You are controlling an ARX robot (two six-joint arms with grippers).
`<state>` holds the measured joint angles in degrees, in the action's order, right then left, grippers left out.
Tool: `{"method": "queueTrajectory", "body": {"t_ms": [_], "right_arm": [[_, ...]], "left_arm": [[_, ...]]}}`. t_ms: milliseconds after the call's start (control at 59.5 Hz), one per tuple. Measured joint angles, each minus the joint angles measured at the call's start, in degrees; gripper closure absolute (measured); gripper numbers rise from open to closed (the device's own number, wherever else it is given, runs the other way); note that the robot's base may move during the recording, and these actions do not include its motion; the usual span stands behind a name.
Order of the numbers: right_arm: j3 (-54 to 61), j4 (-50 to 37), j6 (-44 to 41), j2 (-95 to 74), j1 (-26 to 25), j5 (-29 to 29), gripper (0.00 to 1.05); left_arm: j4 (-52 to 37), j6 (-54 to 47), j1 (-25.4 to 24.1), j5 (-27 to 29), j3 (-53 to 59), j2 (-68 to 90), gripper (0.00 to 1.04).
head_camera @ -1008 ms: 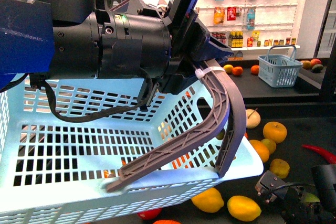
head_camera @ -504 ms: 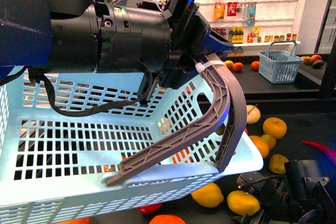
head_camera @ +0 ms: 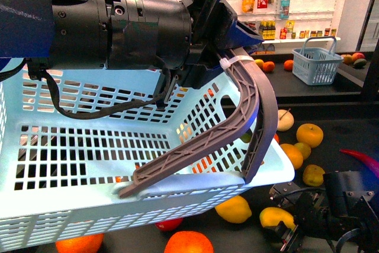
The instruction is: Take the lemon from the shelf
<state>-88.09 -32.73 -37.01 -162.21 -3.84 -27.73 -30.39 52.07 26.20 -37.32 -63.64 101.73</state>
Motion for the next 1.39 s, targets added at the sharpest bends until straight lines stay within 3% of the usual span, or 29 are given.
{"method": "queueTrajectory", "body": {"t_ms": [269, 538, 773, 1394], "right_arm": [[15.41, -12.22, 6.14, 16.02, -6.38, -0.13, 0.45], [34.03, -19.67, 19.1, 41.11, -10.36, -7.43, 0.45], [42.58, -20.76, 28.63, 56.7, -6.64, -11.93, 0.45], [46.42, -20.92, 32.94, 58.27, 8.68, -6.8, 0.46]], "left_arm": [[0.0, 0.0, 0.0, -0.07, 0.0, 0.0, 0.97], [0.0, -0.02, 0.0, -0.07, 0.0, 0.0, 0.97], [0.0, -0.04, 0.0, 0.0, 0.0, 0.0, 0.97], [0.0, -0.02, 0.0, -0.02, 0.0, 0.0, 0.97]]}}
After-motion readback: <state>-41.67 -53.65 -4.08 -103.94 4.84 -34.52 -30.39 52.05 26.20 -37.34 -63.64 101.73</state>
